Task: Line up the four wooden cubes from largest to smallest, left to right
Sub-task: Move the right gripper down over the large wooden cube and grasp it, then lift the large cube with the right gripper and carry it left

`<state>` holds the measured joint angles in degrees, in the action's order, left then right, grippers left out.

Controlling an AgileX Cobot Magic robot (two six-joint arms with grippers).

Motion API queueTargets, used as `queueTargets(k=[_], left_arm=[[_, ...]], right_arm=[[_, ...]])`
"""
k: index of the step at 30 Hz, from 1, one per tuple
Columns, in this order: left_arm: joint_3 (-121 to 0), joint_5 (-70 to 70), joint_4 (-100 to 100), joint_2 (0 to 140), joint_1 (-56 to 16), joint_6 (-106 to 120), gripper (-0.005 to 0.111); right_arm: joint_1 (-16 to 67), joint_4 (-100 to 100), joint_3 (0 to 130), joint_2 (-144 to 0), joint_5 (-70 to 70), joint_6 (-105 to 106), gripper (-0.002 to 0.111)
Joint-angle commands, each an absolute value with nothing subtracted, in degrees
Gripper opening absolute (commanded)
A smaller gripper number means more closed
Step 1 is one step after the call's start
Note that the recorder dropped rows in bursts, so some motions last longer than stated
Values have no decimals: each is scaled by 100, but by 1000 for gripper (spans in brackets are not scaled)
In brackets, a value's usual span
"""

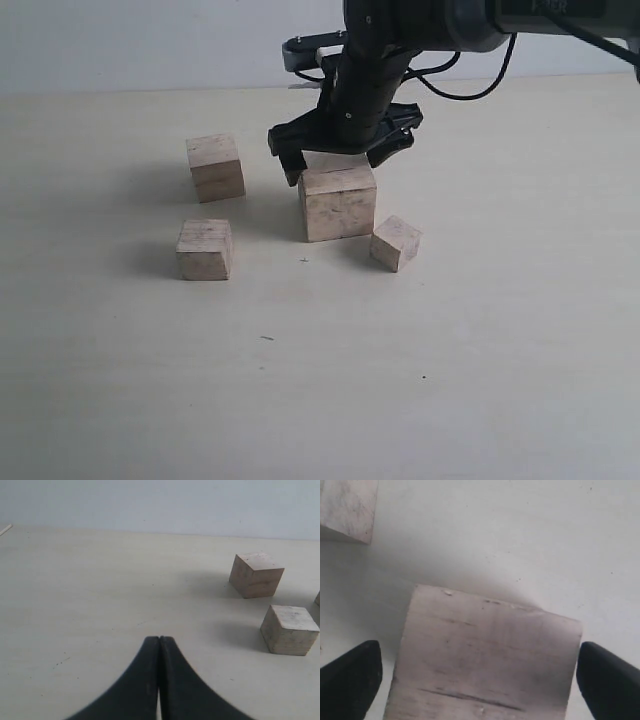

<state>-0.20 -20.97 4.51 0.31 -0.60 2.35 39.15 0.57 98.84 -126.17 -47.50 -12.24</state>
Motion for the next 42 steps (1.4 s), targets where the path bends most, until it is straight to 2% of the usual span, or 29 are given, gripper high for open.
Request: queueTargets(k=[1,7,10,13,17,19,28,36,42], left_arm=[[0,-2027,459,0,-50,190,0],[0,-2027,459,0,-50,190,0],[0,-2027,459,0,-50,190,0],[0,-2027,459,0,-50,190,0],[0,-2027,459,0,-50,190,0],[0,-2027,459,0,-50,190,0],[0,-2027,459,0,-50,190,0],[0,-2027,459,0,-50,190,0],[0,-2027,459,0,-50,190,0]], right_arm=[[3901,50,9936,-12700,-4788,-1201,105],[3901,50,9936,-12702,-4768,-1201,104],[3901,50,9936,-12702,-4788,-1215,89],[3901,50,9936,-12702,-4788,-1345,62],[3901,50,9936,-12702,-4811,-1290,16],[3901,50,9936,-12702,-4835,-1187,-1],[3997,651,10480,-12451,-5132,-58,0],[4446,2521,11153,-12276,-5236,2509,0],[4837,3156,11205,-12327,-5128,3718,0]])
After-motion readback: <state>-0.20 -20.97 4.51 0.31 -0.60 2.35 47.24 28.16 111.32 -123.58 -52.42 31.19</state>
